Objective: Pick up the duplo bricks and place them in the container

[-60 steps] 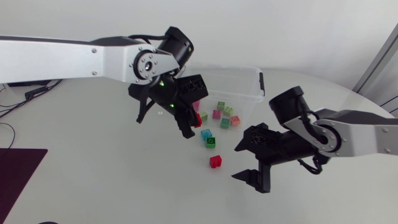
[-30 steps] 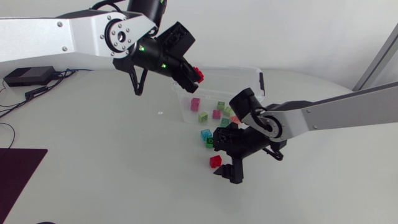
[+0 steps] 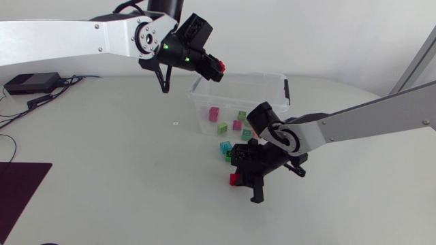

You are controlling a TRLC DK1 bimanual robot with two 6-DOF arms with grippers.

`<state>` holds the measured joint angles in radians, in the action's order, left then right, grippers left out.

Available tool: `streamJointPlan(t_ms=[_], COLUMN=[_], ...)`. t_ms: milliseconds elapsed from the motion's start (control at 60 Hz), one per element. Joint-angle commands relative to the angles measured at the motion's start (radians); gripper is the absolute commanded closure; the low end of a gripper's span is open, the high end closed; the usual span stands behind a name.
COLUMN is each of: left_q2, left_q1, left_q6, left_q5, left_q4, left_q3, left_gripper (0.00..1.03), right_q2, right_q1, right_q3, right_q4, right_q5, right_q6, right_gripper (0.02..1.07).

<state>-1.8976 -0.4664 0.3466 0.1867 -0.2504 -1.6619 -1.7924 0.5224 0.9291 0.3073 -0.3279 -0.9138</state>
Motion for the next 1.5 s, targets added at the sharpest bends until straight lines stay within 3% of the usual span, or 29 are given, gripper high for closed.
streamJointPlan(t_ms=[0,117,217,233,250,267,333,583,767,1033,1383,1483], left_q2=[-0.052,-0.092,-0.116,-0.116,-0.116,-0.116,-0.092,0.061,0.19,0.308,0.353,0.364], left_q1=[0.009,0.006,0.008,0.008,0.008,0.008,0.008,0.02,0.035,0.058,0.051,0.043], left_q6=[-0.043,-0.046,-0.047,-0.046,-0.046,-0.044,-0.038,0.0,0.066,0.13,0.172,0.19], left_q5=[0.011,0.0,-0.015,-0.021,-0.021,-0.021,-0.023,-0.023,-0.02,-0.01,-0.01,-0.01], left_q4=[0.017,0.017,0.017,0.017,0.017,0.016,0.011,0.007,-0.024,-0.043,-0.056,-0.056], left_q3=[-0.052,-0.076,-0.091,-0.091,-0.091,-0.087,-0.065,0.082,0.22,0.396,0.511,0.554], left_gripper=[0.83,0.77,0.48,0.34,0.32,0.2,0.08,0.05,0.06,0.05,0.05,0.05], right_q2=[0.053,0.142,0.234,0.245,0.257,0.277,0.337,0.441,0.429,0.309,0.107,0.03], right_q1=[-0.005,-0.012,-0.035,-0.038,-0.041,-0.051,-0.085,-0.217,-0.243,-0.245,-0.233,-0.229], right_q3=[-0.032,-0.065,-0.078,-0.076,-0.076,-0.078,-0.069,0.025,0.082,0.195,0.307,0.376], right_q4=[0.007,0.012,0.036,0.039,0.044,0.047,0.056,0.052,-0.048,-0.165,-0.33,-0.332], right_q5=[0.001,0.001,0.001,0.001,0.001,0.001,-0.007,-0.063,-0.059,0.016,0.147,0.188], right_q6=[-0.017,0.0,0.009,0.01,0.015,0.018,0.024,0.118,0.243,0.375,0.455,0.472], right_gripper=[0.93,0.93,0.93,0.93,0.93,0.93,0.93,0.93,0.93,0.93,0.9,0.81])
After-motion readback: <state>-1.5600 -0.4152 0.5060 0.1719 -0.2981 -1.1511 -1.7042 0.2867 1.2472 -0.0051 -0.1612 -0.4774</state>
